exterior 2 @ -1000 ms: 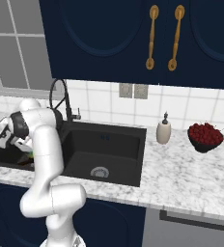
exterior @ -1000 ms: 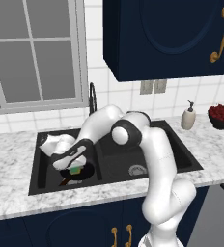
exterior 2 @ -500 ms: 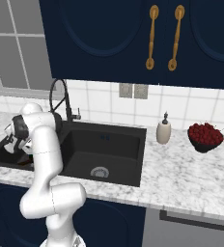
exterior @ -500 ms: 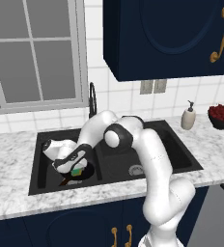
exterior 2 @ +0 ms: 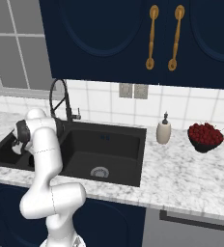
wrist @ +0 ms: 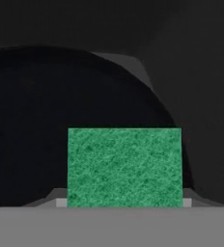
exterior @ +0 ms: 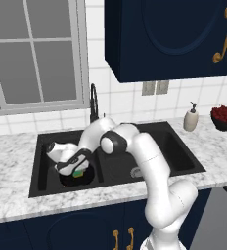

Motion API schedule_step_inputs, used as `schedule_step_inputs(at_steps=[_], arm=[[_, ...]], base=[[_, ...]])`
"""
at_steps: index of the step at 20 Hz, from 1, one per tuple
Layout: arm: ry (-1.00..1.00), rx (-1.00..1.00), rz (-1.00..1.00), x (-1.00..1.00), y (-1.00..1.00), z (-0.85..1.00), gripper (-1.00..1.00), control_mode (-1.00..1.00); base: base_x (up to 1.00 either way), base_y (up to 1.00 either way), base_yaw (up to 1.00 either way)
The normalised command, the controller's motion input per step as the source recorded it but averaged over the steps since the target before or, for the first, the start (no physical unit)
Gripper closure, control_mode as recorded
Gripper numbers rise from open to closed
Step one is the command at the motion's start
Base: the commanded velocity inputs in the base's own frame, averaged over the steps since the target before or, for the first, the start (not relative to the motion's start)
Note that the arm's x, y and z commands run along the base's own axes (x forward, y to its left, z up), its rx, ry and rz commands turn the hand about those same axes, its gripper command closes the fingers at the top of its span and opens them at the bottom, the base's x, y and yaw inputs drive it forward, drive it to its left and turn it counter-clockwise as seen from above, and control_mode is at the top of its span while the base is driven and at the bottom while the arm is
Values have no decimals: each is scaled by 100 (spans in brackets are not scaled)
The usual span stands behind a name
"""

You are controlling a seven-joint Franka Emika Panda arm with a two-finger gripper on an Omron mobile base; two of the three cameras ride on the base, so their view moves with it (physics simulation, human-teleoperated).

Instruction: Pick the pan and sponge and place them into the sink. Then turn on the water.

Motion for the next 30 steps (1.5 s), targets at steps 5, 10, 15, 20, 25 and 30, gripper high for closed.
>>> schedule_step_inputs(at_steps=[5,10,15,20,25,30], arm=[[0,1,2,12,0,-20,-100,-100],[-3,12,4,0,-10,0,-100,-100],[-4,20,1,0,-7,14,-100,-100],[-14,14,0,-21,7,48,-100,-100],[-15,3,-5,-42,37,79,-100,-100],[-34,0,-7,-77,26,72,-100,-100]], base=[[0,0,0],[0,0,0],[0,0,0],[0,0,0],[0,0,0],[0,0,0]])
